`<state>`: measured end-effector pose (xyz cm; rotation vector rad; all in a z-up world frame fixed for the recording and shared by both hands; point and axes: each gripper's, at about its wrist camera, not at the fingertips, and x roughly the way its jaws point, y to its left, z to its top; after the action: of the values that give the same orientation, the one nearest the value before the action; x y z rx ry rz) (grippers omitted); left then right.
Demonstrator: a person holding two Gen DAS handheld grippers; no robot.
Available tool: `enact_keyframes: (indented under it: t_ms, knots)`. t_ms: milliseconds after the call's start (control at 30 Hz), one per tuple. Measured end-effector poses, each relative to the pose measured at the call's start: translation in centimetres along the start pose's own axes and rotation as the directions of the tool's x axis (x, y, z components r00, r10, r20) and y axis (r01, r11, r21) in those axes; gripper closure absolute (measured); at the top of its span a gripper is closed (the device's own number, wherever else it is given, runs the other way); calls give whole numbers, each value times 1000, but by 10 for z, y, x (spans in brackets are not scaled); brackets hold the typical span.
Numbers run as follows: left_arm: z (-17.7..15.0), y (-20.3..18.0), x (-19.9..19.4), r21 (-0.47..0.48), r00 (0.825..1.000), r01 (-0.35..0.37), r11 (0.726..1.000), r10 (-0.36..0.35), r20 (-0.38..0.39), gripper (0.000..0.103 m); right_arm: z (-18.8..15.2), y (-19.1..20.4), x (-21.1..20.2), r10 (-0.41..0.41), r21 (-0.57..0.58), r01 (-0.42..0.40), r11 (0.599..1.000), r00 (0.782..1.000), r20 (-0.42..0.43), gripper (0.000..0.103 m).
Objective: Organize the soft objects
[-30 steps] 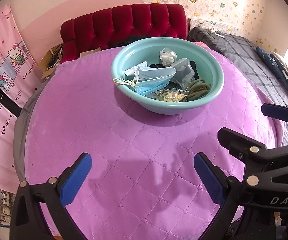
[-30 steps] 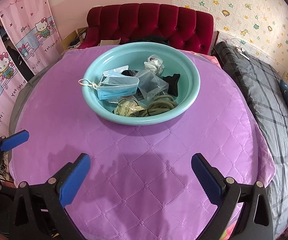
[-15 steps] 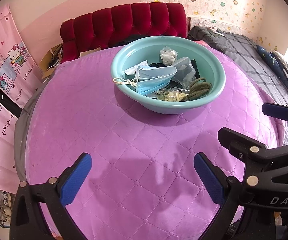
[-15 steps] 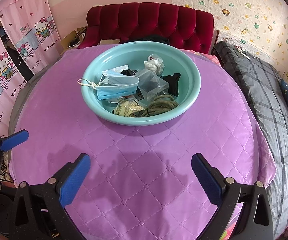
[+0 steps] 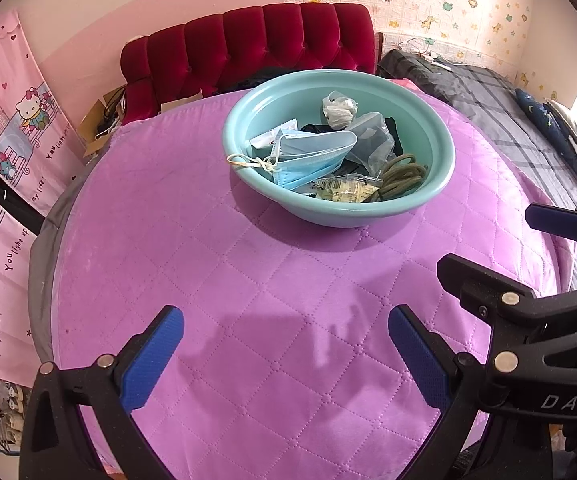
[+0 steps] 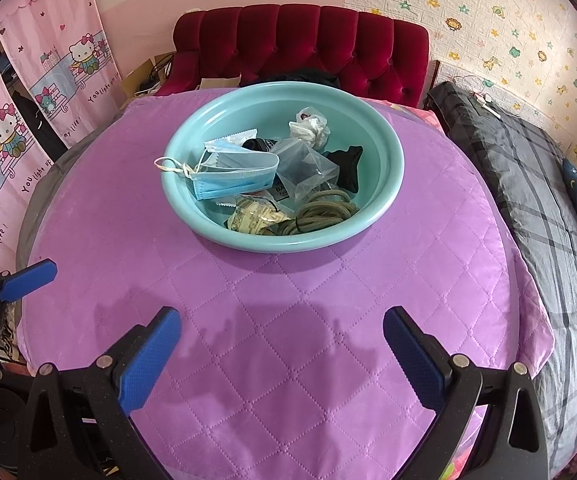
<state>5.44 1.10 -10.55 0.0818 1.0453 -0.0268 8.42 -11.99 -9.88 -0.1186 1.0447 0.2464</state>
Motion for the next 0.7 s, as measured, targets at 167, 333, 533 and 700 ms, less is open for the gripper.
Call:
enact_keyframes:
  t_ms: [167,333,533,700]
  knots:
    - [0,0,1,0,1000,-2,1000,2,-3,0,2,0,2,2,0,-2,1000,1000,-6,0]
    - [1,0,2,0,1000,-2,1000,2,-5,0,2,0,3,-1,-1,1,1000,1000,-2,0]
    - [2,0,2,2,1000,-3,1000,3,-8,0,3,0,4,-2,-3,2,1000,1000,-3,0]
    - [2,1,3,-1,1000,-5,1000,5,-13,0,3,0,4,0,-4,0,1000,1000,-6,0]
